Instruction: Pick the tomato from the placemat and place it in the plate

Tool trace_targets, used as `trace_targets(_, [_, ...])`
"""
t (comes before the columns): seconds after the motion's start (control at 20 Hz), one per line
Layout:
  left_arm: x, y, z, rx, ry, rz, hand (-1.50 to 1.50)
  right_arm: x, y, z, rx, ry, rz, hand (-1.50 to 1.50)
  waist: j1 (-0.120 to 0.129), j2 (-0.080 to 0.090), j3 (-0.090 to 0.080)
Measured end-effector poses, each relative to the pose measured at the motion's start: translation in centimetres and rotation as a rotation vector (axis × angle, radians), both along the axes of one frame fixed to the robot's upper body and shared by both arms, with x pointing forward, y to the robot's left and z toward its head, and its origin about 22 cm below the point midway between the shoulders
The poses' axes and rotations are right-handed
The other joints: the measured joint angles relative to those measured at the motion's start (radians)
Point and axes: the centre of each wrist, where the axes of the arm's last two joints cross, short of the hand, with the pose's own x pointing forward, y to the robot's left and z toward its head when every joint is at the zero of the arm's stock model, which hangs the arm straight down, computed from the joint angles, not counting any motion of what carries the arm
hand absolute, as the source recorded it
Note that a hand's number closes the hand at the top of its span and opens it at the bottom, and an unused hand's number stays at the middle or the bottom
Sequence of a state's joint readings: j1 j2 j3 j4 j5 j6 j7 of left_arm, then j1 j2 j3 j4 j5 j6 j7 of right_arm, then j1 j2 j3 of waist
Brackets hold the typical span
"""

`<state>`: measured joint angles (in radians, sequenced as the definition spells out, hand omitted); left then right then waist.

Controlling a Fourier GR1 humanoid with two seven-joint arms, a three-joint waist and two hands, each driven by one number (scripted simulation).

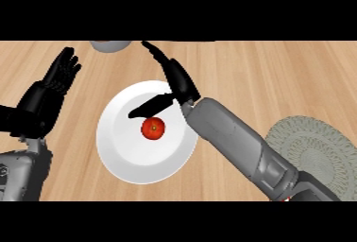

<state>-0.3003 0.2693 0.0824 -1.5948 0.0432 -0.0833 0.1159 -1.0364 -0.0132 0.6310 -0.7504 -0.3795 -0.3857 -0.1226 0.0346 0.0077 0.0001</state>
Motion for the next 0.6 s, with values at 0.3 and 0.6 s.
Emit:
trace_targets(0.3, [-0.1,-0.1,-0.4,-0.003,0.0,0.009,0.0,3.0,-7.0,-0.5,0.064,0.009,-0.02,-1.5,-0.018,-0.002,0.0])
trace_targets(0.6, [-0.3,0.9,0.1,0.003,0.005,0.015,0.0,4.7,-13.5,-1.4,0.064,-0.013,-0.009,-1.5,-0.021,-0.003,0.0])
